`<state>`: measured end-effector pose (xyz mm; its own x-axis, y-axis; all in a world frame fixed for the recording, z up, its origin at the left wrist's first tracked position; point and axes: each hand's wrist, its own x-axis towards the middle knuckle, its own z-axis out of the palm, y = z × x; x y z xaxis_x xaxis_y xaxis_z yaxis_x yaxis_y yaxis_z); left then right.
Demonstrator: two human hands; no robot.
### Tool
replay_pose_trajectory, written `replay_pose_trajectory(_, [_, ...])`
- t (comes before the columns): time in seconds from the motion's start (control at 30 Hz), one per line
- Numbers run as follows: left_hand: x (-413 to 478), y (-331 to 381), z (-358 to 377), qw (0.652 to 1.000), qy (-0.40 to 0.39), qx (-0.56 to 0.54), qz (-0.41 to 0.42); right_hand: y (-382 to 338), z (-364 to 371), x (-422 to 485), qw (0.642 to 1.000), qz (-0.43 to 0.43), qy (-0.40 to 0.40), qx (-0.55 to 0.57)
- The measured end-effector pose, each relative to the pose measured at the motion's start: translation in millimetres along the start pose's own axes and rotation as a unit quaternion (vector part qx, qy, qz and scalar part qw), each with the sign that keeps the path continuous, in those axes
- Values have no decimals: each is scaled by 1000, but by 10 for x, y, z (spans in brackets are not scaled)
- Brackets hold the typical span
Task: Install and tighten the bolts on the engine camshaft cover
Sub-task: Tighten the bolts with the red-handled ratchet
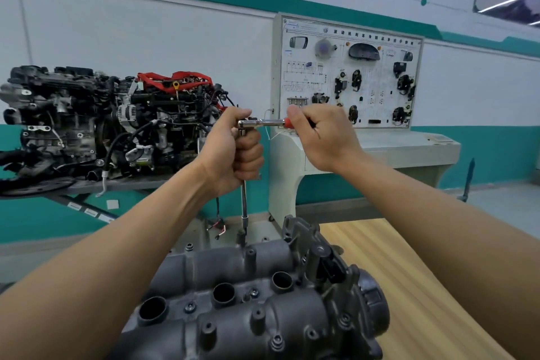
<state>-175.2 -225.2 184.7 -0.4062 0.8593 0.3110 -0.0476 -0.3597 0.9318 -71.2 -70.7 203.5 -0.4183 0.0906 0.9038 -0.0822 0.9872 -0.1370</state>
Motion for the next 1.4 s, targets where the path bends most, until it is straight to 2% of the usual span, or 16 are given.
replay_pose_trajectory(0.2, [14,-14,-38,1000,8,0,1,42,116,-45,999,31,25,24])
replay_pose_trajectory(0.43, [19,-23,-33,1000,14,-1,15,-1,82,-31,998,56,11,24])
replay_pose_trajectory(0.6, [21,-49,7,999,38,4,23,-31,33,-87,996,83,-3,10])
replay_pose_trajectory(0.73, [35,-69,66,995,90,15,46,-189,-137,-196,994,104,7,-35])
replay_pose_trajectory(0.83, [71,-78,52,989,135,14,65,-472,-254,-310,995,83,19,-52])
replay_pose_trajectory(0.93, [70,-85,30,984,160,11,77,-782,-298,-414,995,46,-2,-86])
replay_pose_trajectory(1.03, [51,-91,54,978,191,19,86,-935,-346,-460,994,44,-5,-100])
replay_pose_trajectory(1.1, [54,-93,72,980,183,20,81,-936,-355,-465,995,46,5,-88])
replay_pose_trajectory(1.23, [29,-85,73,986,149,22,75,-588,-229,-354,993,108,43,-37])
replay_pose_trajectory(1.4, [-15,-143,231,990,105,77,56,-25,46,-163,973,228,-4,37])
